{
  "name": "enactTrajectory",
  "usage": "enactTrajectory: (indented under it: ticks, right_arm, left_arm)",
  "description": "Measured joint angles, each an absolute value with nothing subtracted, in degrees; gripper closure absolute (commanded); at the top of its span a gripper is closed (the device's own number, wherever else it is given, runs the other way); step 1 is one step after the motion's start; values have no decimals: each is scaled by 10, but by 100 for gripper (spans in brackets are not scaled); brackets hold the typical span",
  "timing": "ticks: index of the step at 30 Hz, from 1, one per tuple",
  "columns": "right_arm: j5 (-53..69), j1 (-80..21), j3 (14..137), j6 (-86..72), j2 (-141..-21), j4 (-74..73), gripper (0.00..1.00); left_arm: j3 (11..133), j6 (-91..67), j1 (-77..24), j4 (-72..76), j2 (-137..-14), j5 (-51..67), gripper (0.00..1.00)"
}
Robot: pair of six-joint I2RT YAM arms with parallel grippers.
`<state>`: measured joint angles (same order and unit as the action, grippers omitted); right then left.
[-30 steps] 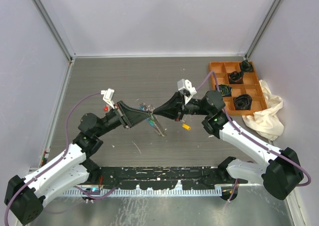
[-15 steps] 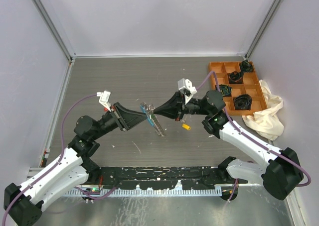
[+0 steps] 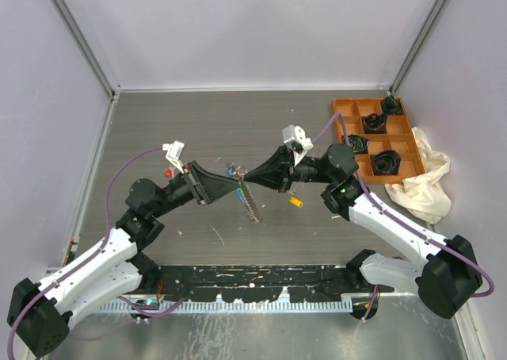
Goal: Remove the keys from the keyring
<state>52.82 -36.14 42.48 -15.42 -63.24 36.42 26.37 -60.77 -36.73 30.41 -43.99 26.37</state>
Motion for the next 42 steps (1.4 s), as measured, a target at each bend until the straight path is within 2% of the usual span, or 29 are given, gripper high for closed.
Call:
enactTrajectory:
  ticks: [2,4,8,9,23,33,42]
  right_arm:
    - [528,-361,425,-154,-632,364,99]
    - [528,-361,425,-154,-632,364,99]
    - [528,-361,425,-154,-632,364,99]
    - [528,-361,425,-154,-632,364,99]
    - [523,-358,425,-170,-632,378,99]
    - [519,-356,425,-176,-631,401,99]
    - [509,-342,425,-166,-613,394,99]
  left_arm:
    - [264,-611,-367,312,-441,264,64]
    - [265,-613,-367,320,-442,265,71]
    - [265,-622,-367,331,-445,268,97]
    - [266,-624,-367,333,-446,268,99]
    - [265,-647,-367,341,-463,264,100]
    - [265,-682,-367,397,-540,277,100]
    - [249,-643,-356,340,-464,265,100]
